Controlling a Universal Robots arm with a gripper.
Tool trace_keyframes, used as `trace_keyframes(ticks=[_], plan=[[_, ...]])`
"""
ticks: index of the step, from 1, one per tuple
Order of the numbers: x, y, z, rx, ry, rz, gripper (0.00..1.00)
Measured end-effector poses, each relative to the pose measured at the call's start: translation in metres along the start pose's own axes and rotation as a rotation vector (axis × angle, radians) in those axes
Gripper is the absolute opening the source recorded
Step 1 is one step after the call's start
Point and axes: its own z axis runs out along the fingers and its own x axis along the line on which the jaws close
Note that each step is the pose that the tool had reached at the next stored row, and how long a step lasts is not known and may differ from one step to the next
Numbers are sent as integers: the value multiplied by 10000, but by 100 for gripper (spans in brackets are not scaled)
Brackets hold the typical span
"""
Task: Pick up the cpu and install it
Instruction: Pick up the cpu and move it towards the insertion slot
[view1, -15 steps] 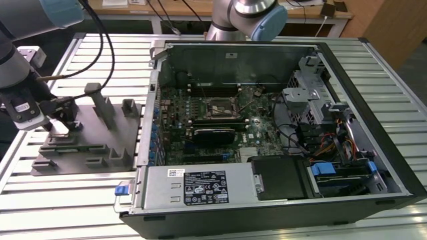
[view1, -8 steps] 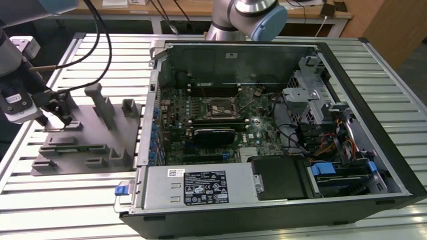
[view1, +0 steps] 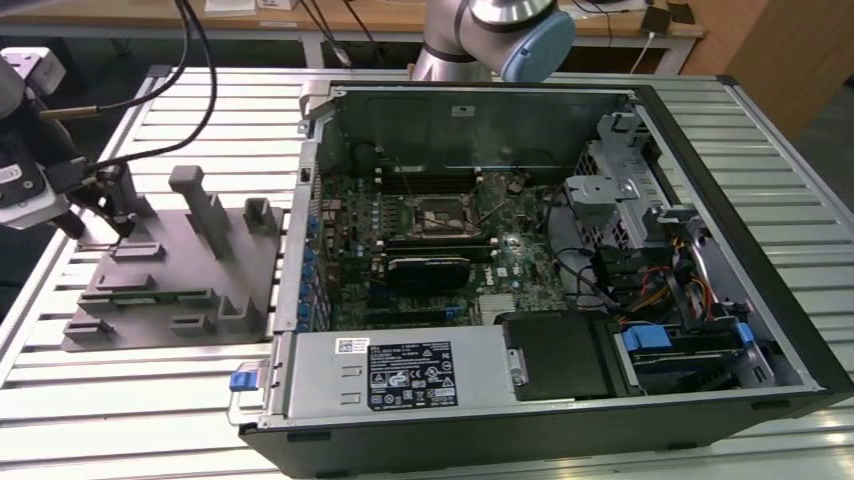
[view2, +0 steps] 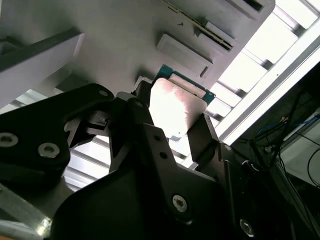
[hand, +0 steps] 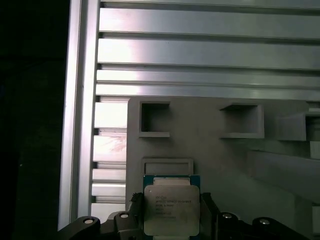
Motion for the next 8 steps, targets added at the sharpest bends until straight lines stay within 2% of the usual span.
trace_keyframes(ticks=[8], plan=[[-4, 15, -200, 0, -67, -5, 54]])
